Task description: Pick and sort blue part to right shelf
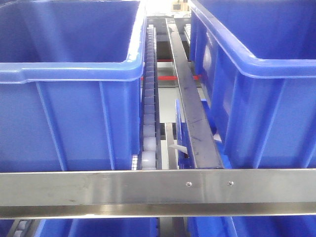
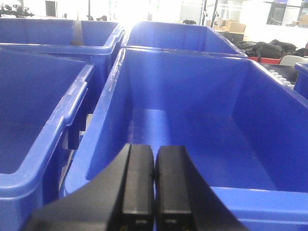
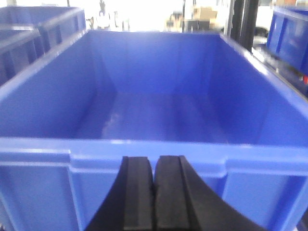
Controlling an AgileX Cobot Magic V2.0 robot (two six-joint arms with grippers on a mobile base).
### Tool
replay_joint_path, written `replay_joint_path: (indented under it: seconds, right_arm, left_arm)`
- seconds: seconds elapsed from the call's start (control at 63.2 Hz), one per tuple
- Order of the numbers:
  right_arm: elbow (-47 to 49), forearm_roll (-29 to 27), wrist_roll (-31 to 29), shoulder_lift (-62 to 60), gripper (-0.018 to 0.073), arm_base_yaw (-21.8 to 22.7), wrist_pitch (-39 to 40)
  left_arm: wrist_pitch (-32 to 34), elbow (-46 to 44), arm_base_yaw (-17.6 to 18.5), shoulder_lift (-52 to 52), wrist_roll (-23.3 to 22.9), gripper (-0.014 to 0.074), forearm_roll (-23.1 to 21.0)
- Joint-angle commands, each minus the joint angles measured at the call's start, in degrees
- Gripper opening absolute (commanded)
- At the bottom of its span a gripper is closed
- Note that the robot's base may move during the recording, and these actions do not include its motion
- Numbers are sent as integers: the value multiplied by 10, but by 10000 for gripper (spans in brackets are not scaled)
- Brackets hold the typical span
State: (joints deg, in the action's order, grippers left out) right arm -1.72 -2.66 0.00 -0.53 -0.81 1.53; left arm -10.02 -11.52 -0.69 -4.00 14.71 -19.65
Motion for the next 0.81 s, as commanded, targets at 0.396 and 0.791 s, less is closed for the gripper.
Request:
replay_joint_path:
  seconds: [0.396,0.791]
  right_arm:
    - [12,-10,-7,-13,57,4,58]
    - [12,-10,-7,-13,57,4,58]
  left_arm:
    - [44,-18,-3,-5,-4,133,-7]
    - [47,-15,-3,-5,-4,133,-6]
